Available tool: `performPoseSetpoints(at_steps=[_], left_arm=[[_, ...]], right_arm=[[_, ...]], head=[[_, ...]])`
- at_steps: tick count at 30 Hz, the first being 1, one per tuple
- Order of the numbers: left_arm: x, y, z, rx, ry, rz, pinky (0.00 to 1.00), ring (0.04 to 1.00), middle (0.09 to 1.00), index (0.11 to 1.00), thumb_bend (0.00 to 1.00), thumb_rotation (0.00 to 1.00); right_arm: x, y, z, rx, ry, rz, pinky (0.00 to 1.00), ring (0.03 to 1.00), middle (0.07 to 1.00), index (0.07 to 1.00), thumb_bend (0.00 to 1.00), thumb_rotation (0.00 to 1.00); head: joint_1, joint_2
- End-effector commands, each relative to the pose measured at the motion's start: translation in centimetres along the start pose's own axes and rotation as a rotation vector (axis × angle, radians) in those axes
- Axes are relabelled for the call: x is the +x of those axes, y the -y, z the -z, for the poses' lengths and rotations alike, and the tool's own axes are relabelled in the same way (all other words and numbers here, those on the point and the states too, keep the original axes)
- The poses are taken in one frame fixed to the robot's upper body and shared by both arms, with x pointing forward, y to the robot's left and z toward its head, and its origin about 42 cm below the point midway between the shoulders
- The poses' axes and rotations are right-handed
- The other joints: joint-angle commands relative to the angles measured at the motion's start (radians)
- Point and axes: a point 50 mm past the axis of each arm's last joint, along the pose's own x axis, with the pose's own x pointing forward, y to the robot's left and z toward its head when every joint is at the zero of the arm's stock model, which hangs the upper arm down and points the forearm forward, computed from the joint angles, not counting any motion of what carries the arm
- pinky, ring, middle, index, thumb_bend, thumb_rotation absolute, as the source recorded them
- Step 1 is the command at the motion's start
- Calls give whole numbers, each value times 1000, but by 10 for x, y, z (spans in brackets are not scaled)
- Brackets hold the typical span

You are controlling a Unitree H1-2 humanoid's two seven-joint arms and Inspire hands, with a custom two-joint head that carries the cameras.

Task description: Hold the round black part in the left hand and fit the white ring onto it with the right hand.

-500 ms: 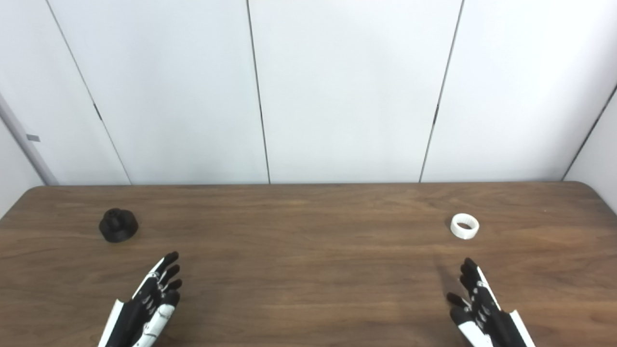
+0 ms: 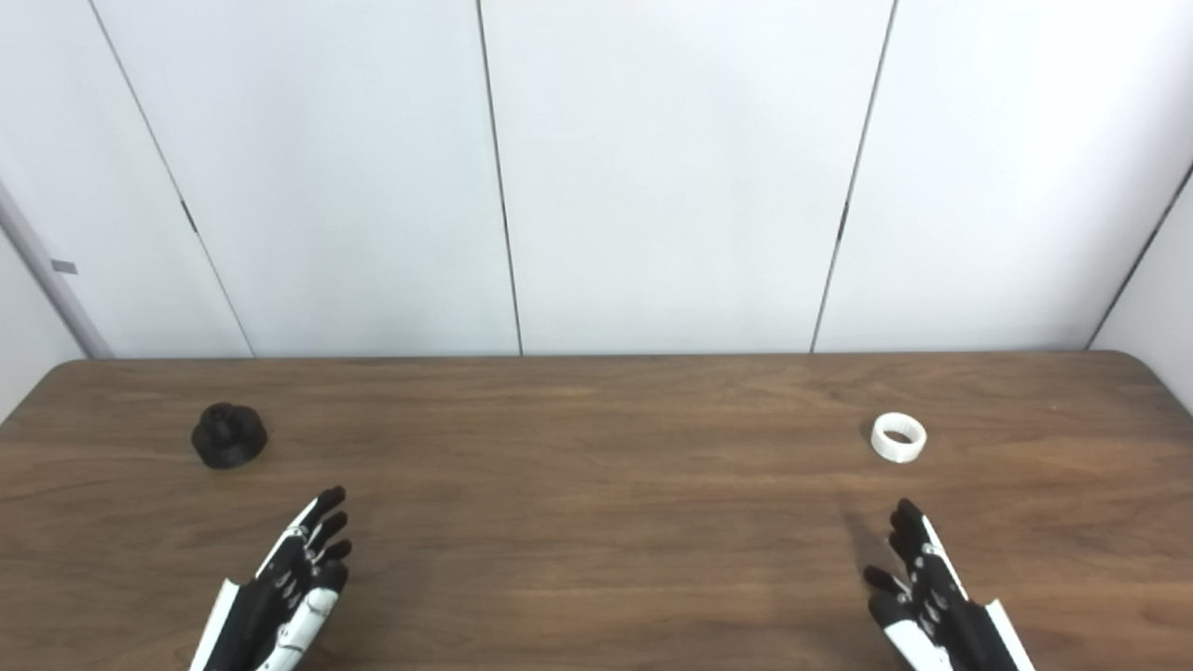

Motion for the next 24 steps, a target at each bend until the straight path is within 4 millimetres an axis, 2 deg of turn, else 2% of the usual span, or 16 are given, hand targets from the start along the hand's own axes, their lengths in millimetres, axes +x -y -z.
performPoseSetpoints(at_steps=[1,12,21,24], left_arm=[[-6,-2,6,5,-21,-3,897,951,988,935,657,663],[-6,-2,5,7,-18,-3,886,951,989,937,639,655],[-7,2,6,2,-9,-8,905,962,999,939,606,630],[-7,2,3,7,-2,-20,896,962,1000,937,624,635]], right_arm=[[1,0,-2,-3,4,-7,902,1000,1000,1000,656,657],[1,-1,-2,-6,2,0,876,998,1000,1000,703,677],[1,2,-1,-9,5,-7,891,1000,1000,1000,640,655],[1,3,0,-9,7,-8,894,1000,1000,1000,606,644]], head=[[1,0],[2,0],[24,-10],[38,-14]])
